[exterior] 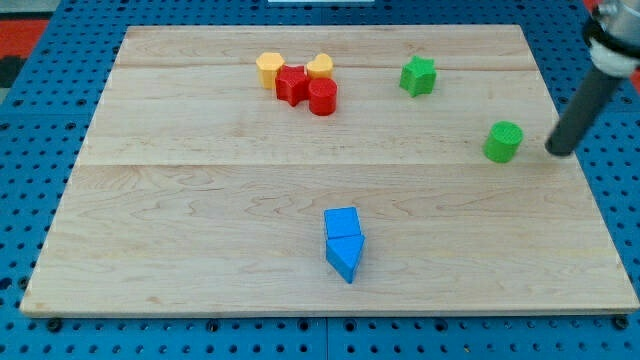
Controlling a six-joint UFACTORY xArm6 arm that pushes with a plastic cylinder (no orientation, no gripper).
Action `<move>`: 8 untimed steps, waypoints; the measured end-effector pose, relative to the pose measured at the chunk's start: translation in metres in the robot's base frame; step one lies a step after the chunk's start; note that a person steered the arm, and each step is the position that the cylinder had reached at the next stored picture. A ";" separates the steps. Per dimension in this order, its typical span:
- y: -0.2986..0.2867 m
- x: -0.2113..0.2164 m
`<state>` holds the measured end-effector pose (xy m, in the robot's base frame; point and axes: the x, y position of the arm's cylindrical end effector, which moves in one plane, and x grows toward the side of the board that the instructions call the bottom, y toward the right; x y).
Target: Place the green circle to the right of the blue cube
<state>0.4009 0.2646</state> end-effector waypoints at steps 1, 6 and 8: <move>-0.123 0.008; -0.091 0.022; -0.136 0.072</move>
<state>0.4734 0.1287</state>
